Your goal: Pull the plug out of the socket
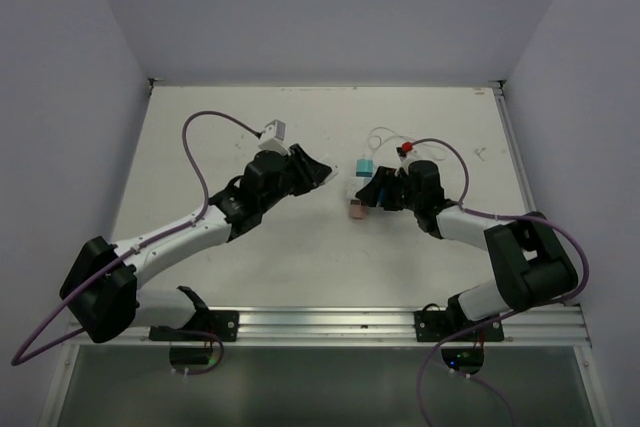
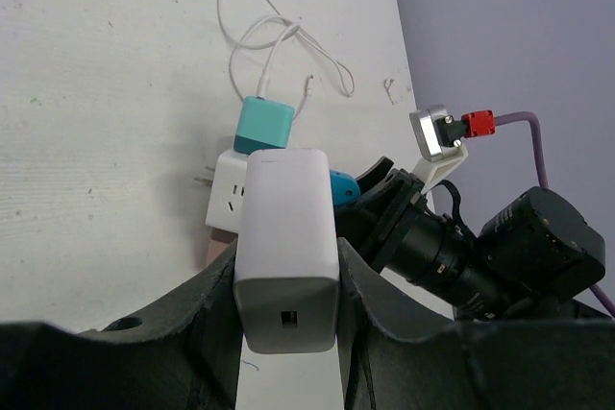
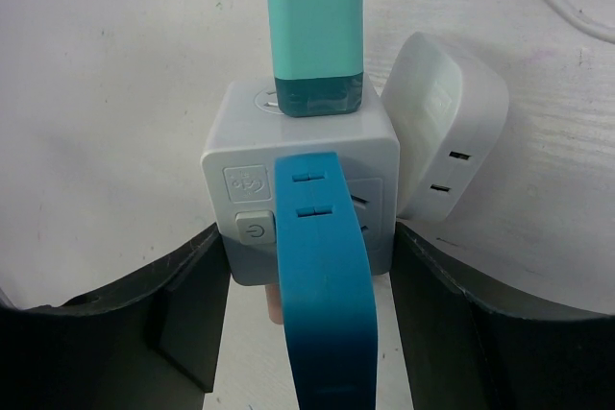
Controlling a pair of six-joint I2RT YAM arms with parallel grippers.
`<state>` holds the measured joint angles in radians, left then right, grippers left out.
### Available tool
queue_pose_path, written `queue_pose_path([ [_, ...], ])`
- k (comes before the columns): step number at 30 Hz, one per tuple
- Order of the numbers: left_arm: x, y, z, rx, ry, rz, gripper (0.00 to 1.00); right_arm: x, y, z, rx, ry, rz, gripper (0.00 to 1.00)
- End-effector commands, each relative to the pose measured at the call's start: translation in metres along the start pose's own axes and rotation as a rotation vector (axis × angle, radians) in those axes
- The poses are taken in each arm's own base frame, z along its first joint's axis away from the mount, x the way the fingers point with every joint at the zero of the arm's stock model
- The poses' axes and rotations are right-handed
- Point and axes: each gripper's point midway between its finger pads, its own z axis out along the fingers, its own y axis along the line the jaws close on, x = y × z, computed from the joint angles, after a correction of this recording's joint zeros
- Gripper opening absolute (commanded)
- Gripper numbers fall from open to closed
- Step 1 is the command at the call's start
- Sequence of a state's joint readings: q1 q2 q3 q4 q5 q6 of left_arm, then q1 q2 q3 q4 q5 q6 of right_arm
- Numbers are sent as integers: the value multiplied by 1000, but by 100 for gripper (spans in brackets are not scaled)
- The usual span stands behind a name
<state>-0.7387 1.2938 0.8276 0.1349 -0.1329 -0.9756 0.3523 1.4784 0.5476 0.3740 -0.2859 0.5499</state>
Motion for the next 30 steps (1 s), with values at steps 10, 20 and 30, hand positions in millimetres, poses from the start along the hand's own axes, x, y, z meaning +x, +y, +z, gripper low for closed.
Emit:
queue_pose_path([
  [10, -73, 39, 3, 43, -103, -4, 0, 44, -53, -15, 192, 103, 18, 0],
  [20, -151, 131, 65, 112, -156, -140, 0, 43, -44, -12, 138, 107, 13, 0],
  [30, -196, 228, 141, 41, -153, -176, 5, 40, -35, -12, 96, 107, -8, 0],
])
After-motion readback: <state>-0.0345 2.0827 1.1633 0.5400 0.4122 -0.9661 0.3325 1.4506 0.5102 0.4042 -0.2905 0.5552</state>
